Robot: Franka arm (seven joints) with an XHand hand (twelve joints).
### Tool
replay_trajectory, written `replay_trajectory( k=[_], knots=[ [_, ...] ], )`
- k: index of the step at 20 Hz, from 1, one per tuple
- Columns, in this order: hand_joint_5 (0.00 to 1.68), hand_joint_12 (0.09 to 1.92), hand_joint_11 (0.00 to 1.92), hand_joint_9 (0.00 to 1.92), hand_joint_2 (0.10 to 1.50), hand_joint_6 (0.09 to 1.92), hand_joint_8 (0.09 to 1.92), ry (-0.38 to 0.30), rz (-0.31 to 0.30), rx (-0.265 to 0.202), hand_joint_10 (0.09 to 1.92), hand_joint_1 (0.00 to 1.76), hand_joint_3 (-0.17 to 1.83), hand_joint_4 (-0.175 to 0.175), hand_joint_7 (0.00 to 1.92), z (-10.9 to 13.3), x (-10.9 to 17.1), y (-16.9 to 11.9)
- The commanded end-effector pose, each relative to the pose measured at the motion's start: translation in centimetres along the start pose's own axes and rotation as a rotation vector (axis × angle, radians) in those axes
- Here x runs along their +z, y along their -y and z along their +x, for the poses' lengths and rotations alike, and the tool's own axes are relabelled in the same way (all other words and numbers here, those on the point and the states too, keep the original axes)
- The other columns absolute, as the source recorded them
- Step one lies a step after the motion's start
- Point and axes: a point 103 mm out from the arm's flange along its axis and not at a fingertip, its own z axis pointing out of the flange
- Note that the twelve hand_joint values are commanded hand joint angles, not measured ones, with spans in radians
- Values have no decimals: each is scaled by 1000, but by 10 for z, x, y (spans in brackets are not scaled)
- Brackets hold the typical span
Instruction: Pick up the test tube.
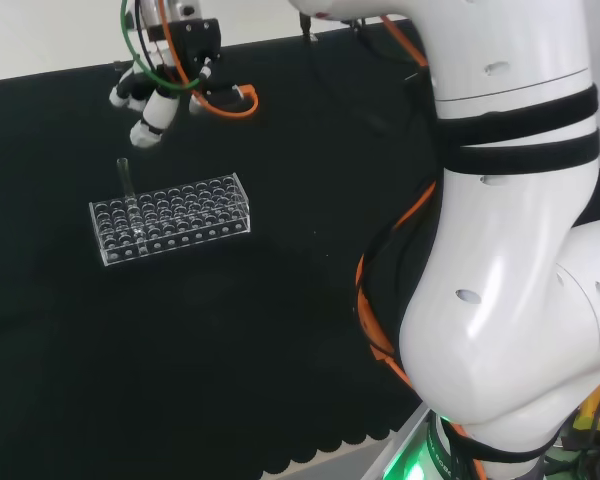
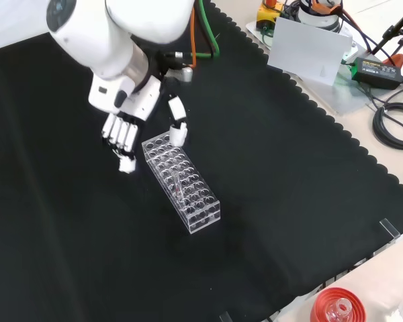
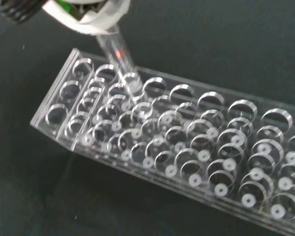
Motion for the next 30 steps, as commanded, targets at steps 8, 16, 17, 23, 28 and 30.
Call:
replay_trajectory(
  k=[8,16,17,23,28,30],
  knots=[
    [339,1574,84,240,622,87,851,-5,78,-49,1003,909,614,-54,328,22,38,-12],
    [467,1524,215,421,617,215,817,-23,81,-37,935,982,616,-83,557,23,59,-26],
    [462,1517,236,451,614,327,807,-23,85,-35,920,994,622,-89,593,24,60,-28],
    [418,1490,320,568,590,780,800,-28,71,-31,886,1028,686,-118,730,25,58,-35],
    [454,1475,365,663,574,859,794,-33,51,-33,855,1047,718,-138,847,31,48,-44],
    [483,1470,381,697,569,877,791,-36,39,-36,843,1053,725,-146,881,34,44,-45]
  ],
)
